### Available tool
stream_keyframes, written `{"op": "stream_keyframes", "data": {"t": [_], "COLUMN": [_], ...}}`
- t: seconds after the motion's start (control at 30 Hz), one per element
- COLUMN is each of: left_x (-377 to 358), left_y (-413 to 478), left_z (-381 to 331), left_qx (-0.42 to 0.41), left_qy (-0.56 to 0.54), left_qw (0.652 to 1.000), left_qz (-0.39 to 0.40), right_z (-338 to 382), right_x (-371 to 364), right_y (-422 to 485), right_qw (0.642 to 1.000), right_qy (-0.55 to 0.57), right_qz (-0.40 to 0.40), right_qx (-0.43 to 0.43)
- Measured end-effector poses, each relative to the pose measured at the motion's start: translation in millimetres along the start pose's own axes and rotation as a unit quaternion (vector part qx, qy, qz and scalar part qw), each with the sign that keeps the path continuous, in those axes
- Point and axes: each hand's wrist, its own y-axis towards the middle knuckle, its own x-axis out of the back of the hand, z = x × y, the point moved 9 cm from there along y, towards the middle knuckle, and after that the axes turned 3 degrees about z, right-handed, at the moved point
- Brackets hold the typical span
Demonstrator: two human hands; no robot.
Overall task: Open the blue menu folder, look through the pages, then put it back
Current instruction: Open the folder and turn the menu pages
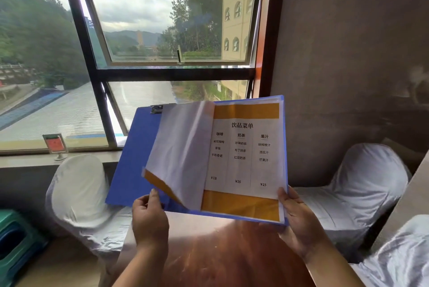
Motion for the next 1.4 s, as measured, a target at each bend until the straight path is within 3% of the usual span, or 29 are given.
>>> {"op": "stream_keyframes", "data": {"t": [0.07, 0.13, 0.27, 0.37, 0.47, 0.63, 0.7, 0.73, 0.87, 0.93, 1.0, 1.1, 1.2, 1.3, 1.4], "left_x": [5.6, -12.1, -73.8, -104.5, -109.2, -103.8, -98.6, -92.9, -50.6, -32.5, -20.2, -11.5, 1.8, 12.3, -6.8], "left_y": [-13.4, -36.3, -88.5, -97.5, -100.7, -106.5, -103.9, -99.0, -55.4, -33.5, -18.1, -6.7, -6.4, -24.1, -63.6], "left_z": [-20.9, -47.4, -78.3, -69.5, -63.4, -76.5, -84.0, -87.6, -78.2, -60.0, -38.9, -17.1, -15.6, -46.0, -87.9], "left_qx": [-0.107, -0.238, -0.480, -0.473, -0.469, -0.522, -0.526, -0.510, -0.302, -0.168, -0.052, 0.020, 0.004, -0.119, -0.363], "left_qy": [0.082, 0.166, 0.317, 0.420, 0.433, 0.413, 0.396, 0.371, 0.180, 0.042, -0.060, -0.084, -0.056, 0.081, 0.228], "left_qw": [0.991, 0.956, 0.805, 0.754, 0.751, 0.733, 0.741, 0.765, 0.932, 0.982, 0.995, 0.995, 0.998, 0.988, 0.901], "left_qz": [-0.024, 0.029, 0.145, 0.178, 0.169, 0.139, 0.134, 0.132, 0.090, 0.075, 0.061, 0.057, 0.012, -0.055, -0.063], "right_z": [-3.3, -8.8, -17.4, -18.9, -21.4, -19.0, -14.7, -12.0, 2.3, 7.9, 12.5, 15.4, 14.0, 10.5, 5.0], "right_x": [-2.6, -5.3, -26.6, -47.2, -54.3, -44.4, -42.9, -43.1, -33.1, -26.9, -24.7, -23.5, -25.3, -26.8, -28.7], "right_y": [0.2, 0.9, -2.7, -7.7, -10.6, -8.4, -9.8, -11.7, -15.3, -15.5, -16.6, -16.3, -15.7, -14.6, -13.3], "right_qw": [1.000, 1.000, 0.999, 0.998, 0.995, 0.998, 0.998, 0.998, 0.997, 0.997, 0.998, 0.998, 0.998, 0.998, 0.998], "right_qy": [0.002, 0.004, 0.004, -0.014, -0.012, -0.014, -0.021, -0.028, -0.045, -0.039, -0.039, -0.041, -0.043, -0.042, -0.035], "right_qz": [0.005, 0.009, 0.044, 0.067, 0.091, 0.067, 0.061, 0.062, 0.051, 0.046, 0.038, 0.034, 0.035, 0.032, 0.029], "right_qx": [-0.003, -0.011, -0.016, -0.017, -0.029, -0.011, -0.003, 0.001, 0.031, 0.039, 0.043, 0.047, 0.040, 0.035, 0.030]}}
